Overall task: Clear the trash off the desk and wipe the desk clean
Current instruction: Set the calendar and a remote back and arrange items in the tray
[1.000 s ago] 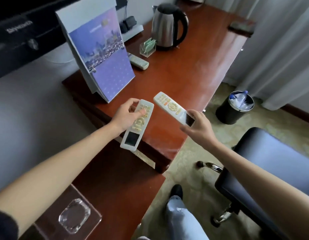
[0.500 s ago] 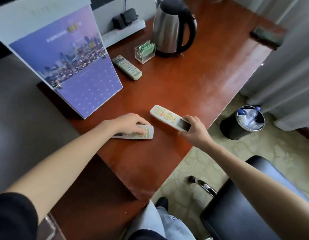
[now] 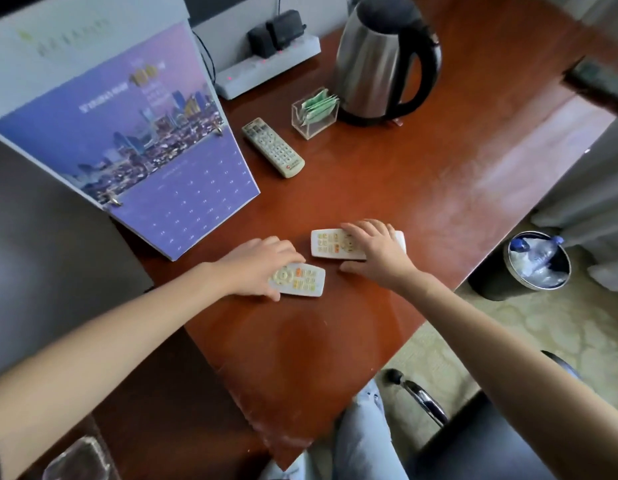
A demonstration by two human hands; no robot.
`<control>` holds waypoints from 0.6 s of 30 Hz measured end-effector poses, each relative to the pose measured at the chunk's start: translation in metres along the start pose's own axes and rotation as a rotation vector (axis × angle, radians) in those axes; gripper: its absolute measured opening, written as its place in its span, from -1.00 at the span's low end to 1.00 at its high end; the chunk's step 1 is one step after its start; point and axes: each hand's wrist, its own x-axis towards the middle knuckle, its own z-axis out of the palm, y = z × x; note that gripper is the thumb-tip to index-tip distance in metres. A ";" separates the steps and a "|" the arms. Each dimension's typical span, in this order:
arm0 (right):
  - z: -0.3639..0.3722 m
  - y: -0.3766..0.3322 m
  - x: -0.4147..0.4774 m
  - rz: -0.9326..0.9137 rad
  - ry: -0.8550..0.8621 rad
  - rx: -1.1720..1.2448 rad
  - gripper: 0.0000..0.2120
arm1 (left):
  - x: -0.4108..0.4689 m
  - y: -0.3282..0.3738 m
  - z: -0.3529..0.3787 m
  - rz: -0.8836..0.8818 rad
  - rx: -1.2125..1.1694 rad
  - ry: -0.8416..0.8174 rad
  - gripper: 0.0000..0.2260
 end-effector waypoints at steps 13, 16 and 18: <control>-0.107 0.112 0.092 -0.238 -0.321 0.152 -0.51 | 0.116 0.012 -0.061 0.097 -0.169 0.076 -0.41; -0.103 0.108 0.090 0.001 0.101 0.271 -0.55 | 0.119 0.016 -0.055 0.065 -0.232 0.280 -0.45; -0.093 0.102 0.091 0.300 0.194 0.277 -0.43 | 0.113 0.019 -0.047 -0.078 -0.324 0.488 -0.49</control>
